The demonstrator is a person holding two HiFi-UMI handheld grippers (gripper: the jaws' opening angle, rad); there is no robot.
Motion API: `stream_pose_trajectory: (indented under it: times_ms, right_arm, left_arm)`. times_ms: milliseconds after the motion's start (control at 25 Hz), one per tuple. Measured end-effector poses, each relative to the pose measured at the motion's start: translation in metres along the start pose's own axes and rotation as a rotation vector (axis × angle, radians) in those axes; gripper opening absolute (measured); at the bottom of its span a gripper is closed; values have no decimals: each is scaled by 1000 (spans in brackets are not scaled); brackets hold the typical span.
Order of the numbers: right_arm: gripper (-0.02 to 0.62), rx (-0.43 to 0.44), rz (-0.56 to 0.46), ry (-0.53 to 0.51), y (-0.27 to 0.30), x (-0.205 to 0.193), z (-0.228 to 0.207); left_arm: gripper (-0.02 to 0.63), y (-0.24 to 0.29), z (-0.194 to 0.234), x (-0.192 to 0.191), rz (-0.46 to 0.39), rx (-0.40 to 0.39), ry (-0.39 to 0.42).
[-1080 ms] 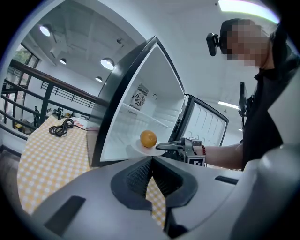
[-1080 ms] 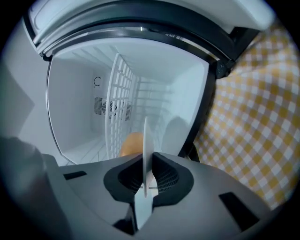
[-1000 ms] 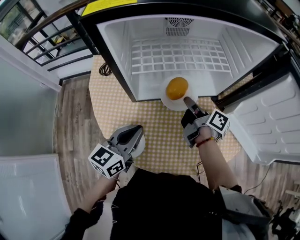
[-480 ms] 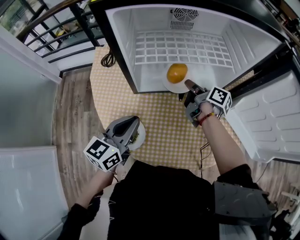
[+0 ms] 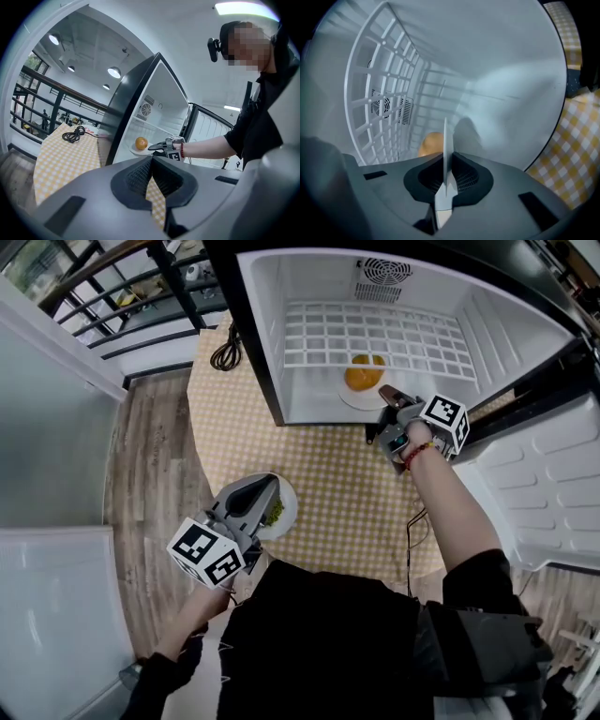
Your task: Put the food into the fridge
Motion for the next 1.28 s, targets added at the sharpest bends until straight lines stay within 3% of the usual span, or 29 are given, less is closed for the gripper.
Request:
stream_pose_trajectory:
  times_ms: [320,840,1280]
  right_arm:
    - [28,-49,-11,-24,7,1,1]
    - [44,-227,-35,-328,13,-4,17]
    - [84,-309,-48,-528,21,-11,26]
  left_arm:
    - [12,-13,3,1,-22,18,-7]
    - [12,-33,11,-2,-91,58,-59]
    - [11,-44,18,-8,-104,77,-87]
Point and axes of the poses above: the fingertips, and each gripper's own axes: y forward along the fingers, z to its left, x out of its top, the point moved 9 cm from there along -y, backward along the fingers, and after that the axes turned 5 degrees about z, right-handed, at the moved point
